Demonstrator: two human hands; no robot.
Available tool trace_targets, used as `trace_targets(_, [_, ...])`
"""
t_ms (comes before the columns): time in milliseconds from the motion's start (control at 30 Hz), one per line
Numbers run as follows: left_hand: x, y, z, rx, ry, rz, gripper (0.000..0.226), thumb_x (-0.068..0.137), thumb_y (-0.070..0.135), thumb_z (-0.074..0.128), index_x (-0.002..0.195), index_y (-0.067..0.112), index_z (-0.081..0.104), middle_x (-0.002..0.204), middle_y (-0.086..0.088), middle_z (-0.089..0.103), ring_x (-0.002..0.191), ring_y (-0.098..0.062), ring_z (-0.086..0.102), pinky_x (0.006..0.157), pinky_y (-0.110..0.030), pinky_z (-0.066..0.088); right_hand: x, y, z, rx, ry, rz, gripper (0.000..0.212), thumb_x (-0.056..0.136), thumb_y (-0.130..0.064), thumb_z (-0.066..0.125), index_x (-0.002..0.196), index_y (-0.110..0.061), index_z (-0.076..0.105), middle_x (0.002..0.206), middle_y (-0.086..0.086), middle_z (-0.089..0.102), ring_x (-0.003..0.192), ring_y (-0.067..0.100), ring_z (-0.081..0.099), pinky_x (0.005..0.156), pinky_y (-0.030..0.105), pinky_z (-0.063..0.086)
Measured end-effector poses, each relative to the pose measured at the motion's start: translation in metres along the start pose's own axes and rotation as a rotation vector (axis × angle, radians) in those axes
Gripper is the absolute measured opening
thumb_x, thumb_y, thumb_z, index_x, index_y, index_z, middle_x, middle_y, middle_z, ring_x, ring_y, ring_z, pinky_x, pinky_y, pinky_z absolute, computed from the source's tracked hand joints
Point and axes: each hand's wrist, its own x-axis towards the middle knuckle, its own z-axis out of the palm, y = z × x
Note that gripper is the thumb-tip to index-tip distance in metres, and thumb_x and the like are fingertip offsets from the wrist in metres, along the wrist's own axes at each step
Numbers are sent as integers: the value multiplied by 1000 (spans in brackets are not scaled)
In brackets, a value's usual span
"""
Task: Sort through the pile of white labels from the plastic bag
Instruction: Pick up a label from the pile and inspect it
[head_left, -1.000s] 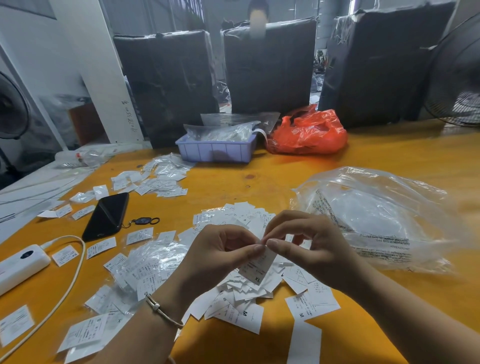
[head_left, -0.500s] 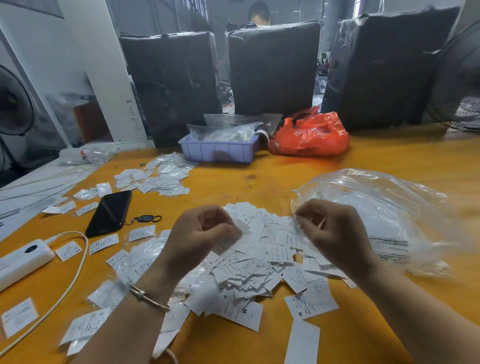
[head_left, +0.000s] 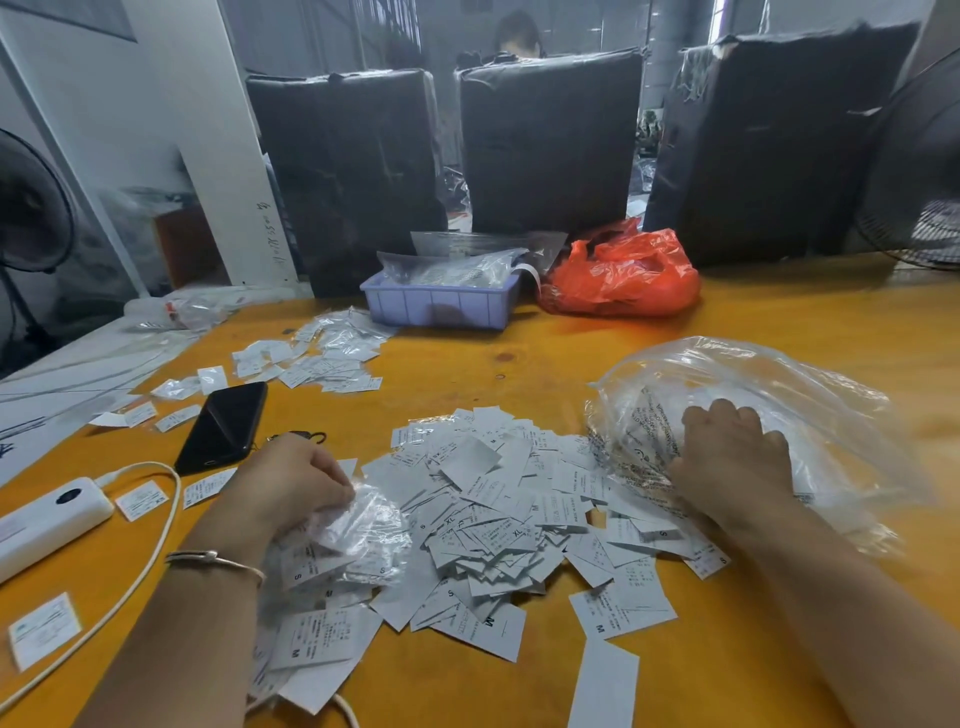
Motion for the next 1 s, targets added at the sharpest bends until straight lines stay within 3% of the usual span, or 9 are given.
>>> trace_targets(67, [0,2,0,66,-14,-15,19,72,15,85,58,23,75,66,5,72,70,-16,64,57,-24,46,0,1,0,-28,7,-8,26,89,-22,49,113,-15,54,112,7,48,108,28,45,87,39,37])
trace_targets(167, [-3,11,2,216,-27,-15,18,73,24,85,77,28,69,90,4,70,83,-16,64,72,-30,54,1,5,1,-46,85,-23,20,89,-14,49,102,-17,63,102,4,55,97,26,53,82,35,39])
trace_targets(233, [-6,18,3,266,7,3,25,75,28,84,92,27,67,101,1,68,92,-21,64,82,-36,57,4,6,2,-28,128,-29,20,87,-9,50,93,-16,67,94,2,58,89,25,56,79,34,41])
trace_targets(367, [-12,36,10,306,62,70,43,77,37,81,115,24,65,119,0,64,102,-21,60,84,-37,55,5,5,4,34,186,-29,21,84,-5,52,85,-15,70,90,4,61,86,27,57,77,35,43])
trace_targets(500, [-19,56,28,218,50,209,37,80,46,76,111,30,63,127,3,53,116,-19,52,88,-36,49,5,4,5,189,269,-41,17,84,1,53,81,-10,66,87,8,60,82,31,55,69,37,46])
trace_targets(633, [-29,72,52,90,36,403,19,84,45,70,99,38,61,116,13,51,112,-10,48,83,-30,40,4,-1,7,370,338,-61,15,86,2,51,78,-10,55,76,9,59,69,31,52,56,36,41])
trace_targets(800, [-31,72,71,-87,60,648,20,88,37,70,107,32,67,113,20,60,111,-2,52,95,-30,47,-9,-13,0,765,461,-223,14,91,2,51,81,-7,55,62,6,60,56,25,58,50,39,47])
trace_targets(867, [-32,68,75,-186,62,691,26,88,36,71,113,34,65,115,22,61,110,3,54,93,-25,49,-20,-25,-5,1036,354,-320,15,91,5,52,83,-6,56,63,5,62,56,20,60,52,34,51])
trace_targets(1000, [-39,68,75,-474,-113,683,60,81,47,70,137,42,47,130,23,53,118,9,53,87,-13,51,-36,-44,-6,1443,-258,-451,20,91,9,50,94,-5,64,68,8,66,61,20,61,60,27,50])
